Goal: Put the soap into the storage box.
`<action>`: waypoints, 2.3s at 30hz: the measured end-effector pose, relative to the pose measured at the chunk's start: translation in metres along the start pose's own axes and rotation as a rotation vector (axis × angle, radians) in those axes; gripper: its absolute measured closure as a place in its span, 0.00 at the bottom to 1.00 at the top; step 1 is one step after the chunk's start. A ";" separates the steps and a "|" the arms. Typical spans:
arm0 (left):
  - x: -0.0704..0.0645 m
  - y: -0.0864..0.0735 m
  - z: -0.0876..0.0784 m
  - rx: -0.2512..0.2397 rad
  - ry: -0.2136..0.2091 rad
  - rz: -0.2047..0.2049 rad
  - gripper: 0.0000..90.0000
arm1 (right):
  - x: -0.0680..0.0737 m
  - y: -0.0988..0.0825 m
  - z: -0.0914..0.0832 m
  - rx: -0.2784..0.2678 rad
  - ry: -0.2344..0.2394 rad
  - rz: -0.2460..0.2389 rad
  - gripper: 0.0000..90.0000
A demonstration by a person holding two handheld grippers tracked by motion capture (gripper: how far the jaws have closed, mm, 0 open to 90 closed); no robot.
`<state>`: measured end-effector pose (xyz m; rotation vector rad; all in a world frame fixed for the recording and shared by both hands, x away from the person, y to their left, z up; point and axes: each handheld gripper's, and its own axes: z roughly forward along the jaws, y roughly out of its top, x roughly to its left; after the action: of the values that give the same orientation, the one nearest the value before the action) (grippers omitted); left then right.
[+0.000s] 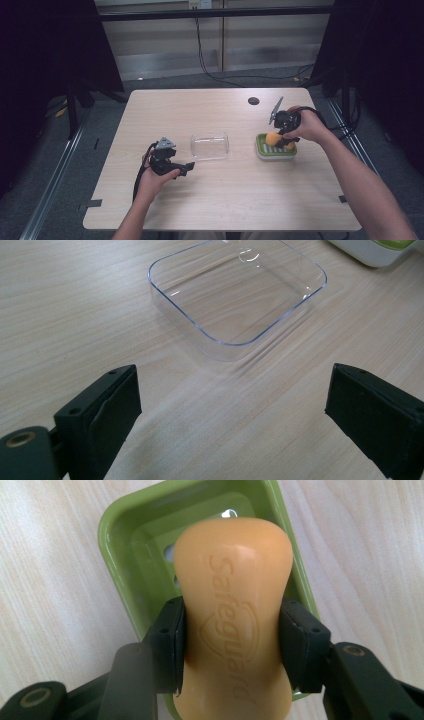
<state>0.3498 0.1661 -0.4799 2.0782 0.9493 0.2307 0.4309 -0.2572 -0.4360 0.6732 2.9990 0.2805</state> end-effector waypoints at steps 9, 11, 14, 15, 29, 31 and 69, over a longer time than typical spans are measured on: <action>0.000 0.000 0.000 0.002 0.005 0.003 0.08 | -0.001 0.000 0.002 0.001 0.000 -0.012 0.56; 0.000 0.000 0.000 0.003 0.003 0.004 0.08 | 0.000 0.001 0.003 0.003 0.001 -0.011 0.56; 0.001 0.000 0.000 0.007 0.005 0.010 0.08 | 0.000 0.002 0.004 0.004 0.004 -0.024 0.56; 0.000 0.000 0.000 -0.001 0.002 0.002 0.08 | 0.000 0.002 0.005 0.001 0.006 -0.026 0.56; 0.001 0.000 0.000 -0.007 0.004 -0.003 0.08 | 0.004 0.004 0.008 0.002 0.011 -0.048 0.56; 0.001 0.000 0.000 -0.002 0.009 0.003 0.08 | 0.004 0.005 0.008 0.008 0.012 -0.052 0.55; 0.001 0.001 -0.002 -0.004 0.007 0.008 0.08 | 0.004 0.007 0.015 0.025 0.000 -0.077 0.51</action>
<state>0.3507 0.1674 -0.4781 2.0793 0.9439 0.2438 0.4319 -0.2466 -0.4494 0.5582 3.0242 0.2391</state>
